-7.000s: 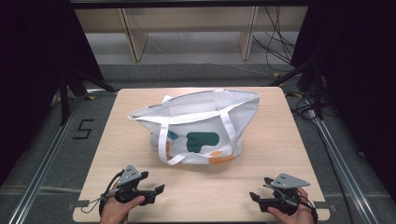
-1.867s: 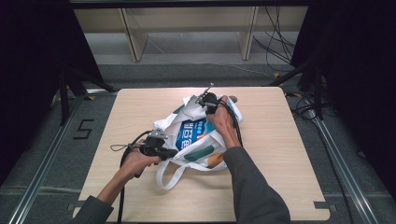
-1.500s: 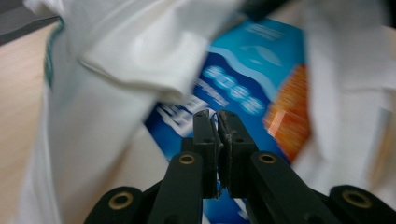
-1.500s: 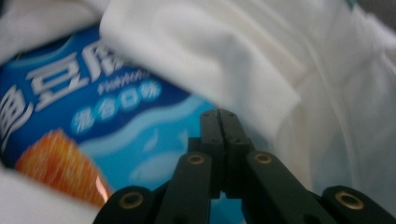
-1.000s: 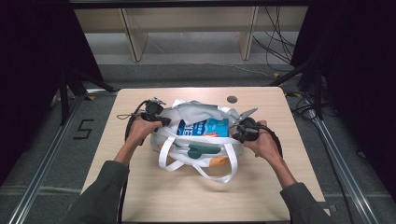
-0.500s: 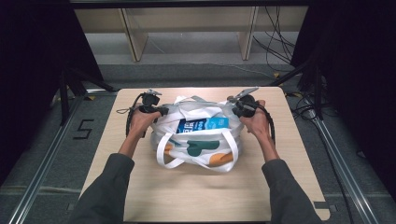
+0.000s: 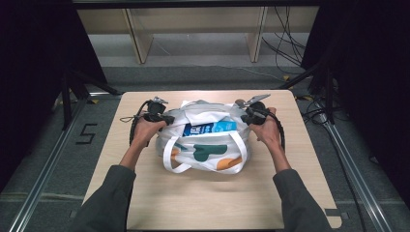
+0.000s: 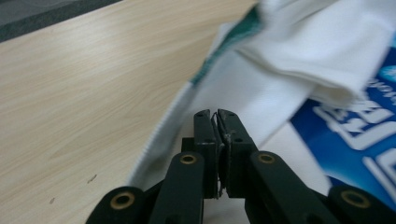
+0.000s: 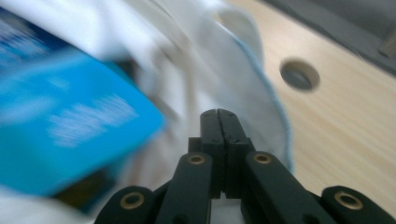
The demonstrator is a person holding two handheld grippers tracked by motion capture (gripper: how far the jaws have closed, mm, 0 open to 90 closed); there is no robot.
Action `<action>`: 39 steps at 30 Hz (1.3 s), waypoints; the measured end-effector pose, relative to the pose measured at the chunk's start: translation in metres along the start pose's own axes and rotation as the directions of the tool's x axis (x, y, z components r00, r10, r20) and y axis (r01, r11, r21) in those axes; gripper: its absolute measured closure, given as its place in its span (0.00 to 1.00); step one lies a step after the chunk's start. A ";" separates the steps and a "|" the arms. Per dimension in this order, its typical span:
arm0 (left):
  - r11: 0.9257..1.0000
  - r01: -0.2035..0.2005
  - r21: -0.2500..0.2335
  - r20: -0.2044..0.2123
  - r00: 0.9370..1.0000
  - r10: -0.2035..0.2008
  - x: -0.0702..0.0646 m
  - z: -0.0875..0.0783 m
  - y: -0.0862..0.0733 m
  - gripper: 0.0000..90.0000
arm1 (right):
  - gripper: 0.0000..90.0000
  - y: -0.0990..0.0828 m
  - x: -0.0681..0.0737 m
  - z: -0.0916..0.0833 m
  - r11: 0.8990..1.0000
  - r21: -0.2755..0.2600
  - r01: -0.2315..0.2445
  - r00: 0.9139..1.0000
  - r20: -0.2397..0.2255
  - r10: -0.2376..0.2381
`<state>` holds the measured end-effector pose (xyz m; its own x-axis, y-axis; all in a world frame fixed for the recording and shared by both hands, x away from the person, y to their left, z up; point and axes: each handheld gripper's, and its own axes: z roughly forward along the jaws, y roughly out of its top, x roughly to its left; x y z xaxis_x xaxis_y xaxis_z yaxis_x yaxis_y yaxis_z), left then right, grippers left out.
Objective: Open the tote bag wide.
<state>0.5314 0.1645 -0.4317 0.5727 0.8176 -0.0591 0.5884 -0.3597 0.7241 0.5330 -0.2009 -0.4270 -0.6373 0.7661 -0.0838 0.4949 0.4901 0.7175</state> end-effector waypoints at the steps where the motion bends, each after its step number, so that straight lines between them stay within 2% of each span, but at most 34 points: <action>1: 1.000 -0.006 -0.008 0.015 1.000 0.006 -0.004 -0.003 0.001 0.96 | 1.00 0.003 0.005 -0.008 1.000 -0.012 -0.020 0.999 -0.037 0.019; 2: 1.000 -0.021 -0.016 0.037 0.999 0.021 -0.008 -0.006 0.002 0.95 | 1.00 0.007 0.010 -0.016 1.000 -0.019 -0.013 0.997 -0.078 0.011; 3: 0.999 -0.028 -0.021 0.056 0.998 0.029 -0.013 -0.009 0.001 0.95 | 1.00 0.008 0.019 -0.019 0.999 -0.037 0.001 0.996 -0.091 -0.004; 4: 0.999 -0.046 -0.019 0.071 0.996 0.047 -0.017 -0.012 0.000 0.95 | 1.00 0.008 0.028 -0.023 1.000 -0.029 0.009 0.992 -0.123 -0.012; 6: 0.997 -0.078 0.002 0.084 0.993 0.078 -0.023 -0.014 -0.004 0.95 | 1.00 0.006 0.040 -0.027 0.998 -0.027 0.058 0.981 -0.181 -0.062; 7: 0.996 -0.089 0.021 0.095 0.992 0.087 -0.026 -0.015 -0.007 0.95 | 1.00 0.004 0.047 -0.027 0.997 -0.020 0.079 0.979 -0.188 -0.081; 8: 0.995 -0.100 0.029 0.104 0.990 0.096 -0.027 -0.016 -0.011 0.94 | 1.00 0.002 0.053 -0.029 0.992 0.017 0.123 0.973 -0.200 -0.117; 9: 0.994 -0.110 0.028 0.104 0.989 0.107 -0.027 -0.017 -0.016 0.94 | 1.00 -0.001 0.059 -0.030 0.987 0.013 0.163 0.968 -0.197 -0.157; 10: 0.994 -0.105 0.025 0.115 0.988 0.102 -0.024 -0.019 -0.021 0.93 | 1.00 -0.005 0.065 -0.036 0.986 0.035 0.161 0.967 -0.204 -0.150; 11: 0.997 -0.072 0.005 0.111 0.991 0.071 -0.022 -0.019 -0.026 0.94 | 1.00 -0.009 0.069 -0.041 0.981 0.047 0.188 0.956 -0.238 -0.172; 12: 0.996 -0.084 0.008 0.107 0.991 0.083 -0.019 -0.019 -0.030 0.95 | 1.00 -0.016 0.074 -0.044 0.979 0.062 0.192 0.954 -0.247 -0.171; 13: 0.998 -0.058 -0.002 0.122 0.991 0.058 -0.018 -0.019 -0.034 0.96 | 1.00 -0.023 0.078 -0.046 0.973 0.099 0.210 0.950 -0.257 -0.179; 14: 0.999 -0.045 -0.009 0.129 0.991 0.046 -0.018 -0.019 -0.035 0.96 | 1.00 -0.033 0.082 -0.043 0.966 0.105 0.237 0.944 -0.262 -0.203; 15: 0.998 -0.066 -0.009 0.130 0.989 0.066 -0.020 -0.020 -0.035 0.96 | 1.00 -0.038 0.086 -0.043 0.965 0.130 0.227 0.946 -0.264 -0.187; 16: 0.996 -0.084 -0.007 0.121 0.989 0.084 -0.023 -0.021 -0.034 0.96 | 1.00 -0.043 0.089 -0.041 0.961 0.122 0.249 0.942 -0.260 -0.211; 18: 0.995 -0.104 -0.006 0.113 0.988 0.104 -0.026 -0.022 -0.033 0.96 | 1.00 -0.045 0.091 -0.043 0.959 0.113 0.261 0.943 -0.244 -0.228; 19: 0.996 -0.094 -0.011 0.121 0.988 0.094 -0.027 -0.023 -0.032 0.96 | 1.00 -0.043 0.090 -0.045 0.966 0.110 0.235 0.948 -0.245 -0.203; 21: 0.995 -0.094 -0.027 0.129 0.987 0.097 -0.030 -0.024 -0.030 0.95 | 1.00 -0.038 0.087 -0.048 0.976 0.060 0.211 0.957 -0.216 -0.194; 22: 0.995 -0.097 -0.033 0.135 0.986 0.101 -0.032 -0.023 -0.028 0.94 | 1.00 -0.034 0.085 -0.049 0.975 0.022 0.221 0.950 -0.229 -0.211; 23: 0.996 -0.073 -0.046 0.158 0.984 0.080 -0.036 -0.021 -0.027 0.94 | 1.00 -0.030 0.086 -0.052 0.984 0.007 0.179 0.960 -0.218 -0.174; 24: 0.997 -0.069 -0.044 0.187 0.979 0.076 -0.040 -0.019 -0.026 0.94 | 1.00 -0.026 0.086 -0.051 0.983 -0.013 0.184 0.956 -0.231 -0.182; 26: 0.993 -0.120 0.001 0.233 0.966 0.117 -0.053 -0.017 -0.028 0.95 | 1.00 -0.019 0.089 -0.049 0.981 -0.011 0.191 0.955 -0.227 -0.189; 27: 0.986 -0.167 0.029 0.227 0.961 0.156 -0.059 -0.018 -0.031 0.95 | 1.00 -0.017 0.090 -0.047 0.979 -0.012 0.203 0.953 -0.226 -0.200; 28: 0.976 -0.213 0.051 0.224 0.954 0.197 -0.063 -0.020 -0.035 0.96 | 1.00 -0.017 0.092 -0.046 0.978 -0.002 0.209 0.952 -0.226 -0.204; 29: 0.974 -0.214 0.067 0.246 0.950 0.192 -0.065 -0.023 -0.042 0.97 | 1.00 -0.017 0.092 -0.045 0.976 -0.004 0.219 0.952 -0.217 -0.214; 30: 0.975 -0.210 0.068 0.274 0.944 0.184 -0.066 -0.026 -0.050 0.98 | 1.00 -0.017 0.092 -0.044 0.976 -0.006 0.219 0.950 -0.229 -0.214; 31: 0.968 -0.229 0.100 0.304 0.934 0.190 -0.065 -0.031 -0.058 0.99 | 1.00 -0.017 0.090 -0.045 0.976 -0.002 0.216 0.951 -0.225 -0.211; 32: 0.974 -0.207 0.087 0.309 0.936 0.171 -0.068 -0.034 -0.065 0.99 | 1.00 -0.017 0.088 -0.045 0.981 -0.004 0.195 0.960 -0.205 -0.191; 33: 0.972 -0.221 0.078 0.309 0.933 0.187 -0.070 -0.036 -0.069 0.99 | 1.00 -0.016 0.085 -0.044 0.982 -0.011 0.190 0.962 -0.199 -0.188; 34: 0.967 -0.243 0.083 0.303 0.930 0.208 -0.071 -0.037 -0.069 0.99 | 1.00 -0.015 0.084 -0.042 0.985 -0.022 0.171 0.964 -0.202 -0.172; 35: 0.973 -0.220 0.075 0.292 0.937 0.189 -0.074 -0.036 -0.070 0.99 | 1.00 -0.013 0.083 -0.039 0.987 -0.030 0.157 0.966 -0.202 -0.160; 36: 0.972 -0.226 0.070 0.284 0.938 0.198 -0.074 -0.036 -0.067 0.99 | 1.00 -0.010 0.081 -0.037 0.985 -0.028 0.168 0.966 -0.195 -0.171; 37: 0.973 -0.223 0.052 0.280 0.939 0.200 -0.072 -0.037 -0.064 0.98 | 1.00 -0.008 0.082 -0.037 0.988 -0.018 0.154 0.970 -0.187 -0.154; 39: 0.978 -0.206 0.016 0.268 0.944 0.194 -0.069 -0.040 -0.057 0.94 | 1.00 -0.003 0.081 -0.036 0.987 -0.024 0.159 0.971 -0.175 -0.161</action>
<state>0.4355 0.1467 -0.4410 0.8076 0.5812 -0.0996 0.4669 -0.5272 0.7099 0.4582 -0.1551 -0.4109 -0.8021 0.5924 -0.0755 0.3728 0.5955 0.7116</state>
